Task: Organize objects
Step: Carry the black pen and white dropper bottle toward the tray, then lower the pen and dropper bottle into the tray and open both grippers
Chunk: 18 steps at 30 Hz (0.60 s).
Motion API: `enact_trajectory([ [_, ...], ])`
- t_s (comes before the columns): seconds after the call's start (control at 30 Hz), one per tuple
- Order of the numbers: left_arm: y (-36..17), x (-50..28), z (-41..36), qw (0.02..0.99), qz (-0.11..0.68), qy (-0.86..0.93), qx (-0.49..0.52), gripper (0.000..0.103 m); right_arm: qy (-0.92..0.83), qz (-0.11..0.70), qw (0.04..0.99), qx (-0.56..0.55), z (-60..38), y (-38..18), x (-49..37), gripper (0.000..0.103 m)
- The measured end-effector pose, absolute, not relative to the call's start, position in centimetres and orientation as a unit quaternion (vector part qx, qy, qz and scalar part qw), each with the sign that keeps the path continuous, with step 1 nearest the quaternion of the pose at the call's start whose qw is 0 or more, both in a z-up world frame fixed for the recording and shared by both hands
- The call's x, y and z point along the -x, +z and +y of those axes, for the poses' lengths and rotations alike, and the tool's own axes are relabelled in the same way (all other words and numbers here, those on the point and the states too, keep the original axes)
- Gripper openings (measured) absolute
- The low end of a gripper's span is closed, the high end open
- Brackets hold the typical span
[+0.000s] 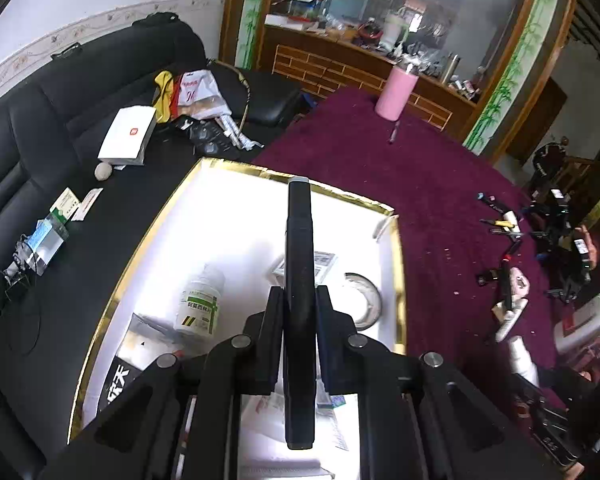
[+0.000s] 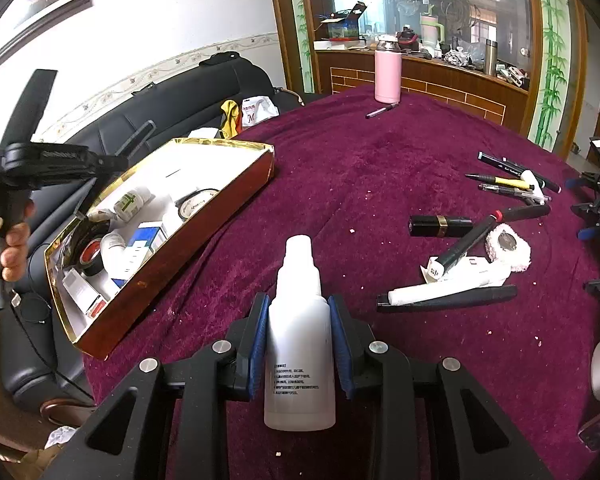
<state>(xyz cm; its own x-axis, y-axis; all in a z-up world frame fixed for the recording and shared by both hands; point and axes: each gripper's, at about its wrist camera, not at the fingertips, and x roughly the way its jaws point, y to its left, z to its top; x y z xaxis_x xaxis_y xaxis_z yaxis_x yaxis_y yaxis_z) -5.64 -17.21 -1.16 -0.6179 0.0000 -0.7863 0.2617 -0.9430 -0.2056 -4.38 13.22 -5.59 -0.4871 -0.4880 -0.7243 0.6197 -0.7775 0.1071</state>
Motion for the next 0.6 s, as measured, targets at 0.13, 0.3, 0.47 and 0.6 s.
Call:
enact_trajectory([
  [0.13,-2.5,6.5,-17.9,0.08,0.16,-0.879,-0.442,0.015,-0.857,0.087,0.324,-0.391,12.8,-5.5,4.6,0.032],
  [0.3,-3.7,7.2,-18.4,0.084,0.164,-0.872,-0.453,0.015,-0.851,0.096,0.336,-0.391,11.5,-5.0,5.1,0.032],
  [0.47,-4.0,7.8,-18.8,0.086,0.168,-0.87,-0.455,0.015,-0.847,0.109,0.355,-0.381,9.4,-3.6,6.1,0.032],
  [0.6,-4.2,8.4,-19.4,0.09,0.175,-0.868,-0.456,0.015,-0.842,0.125,0.37,-0.373,7.1,-2.9,6.8,0.032],
])
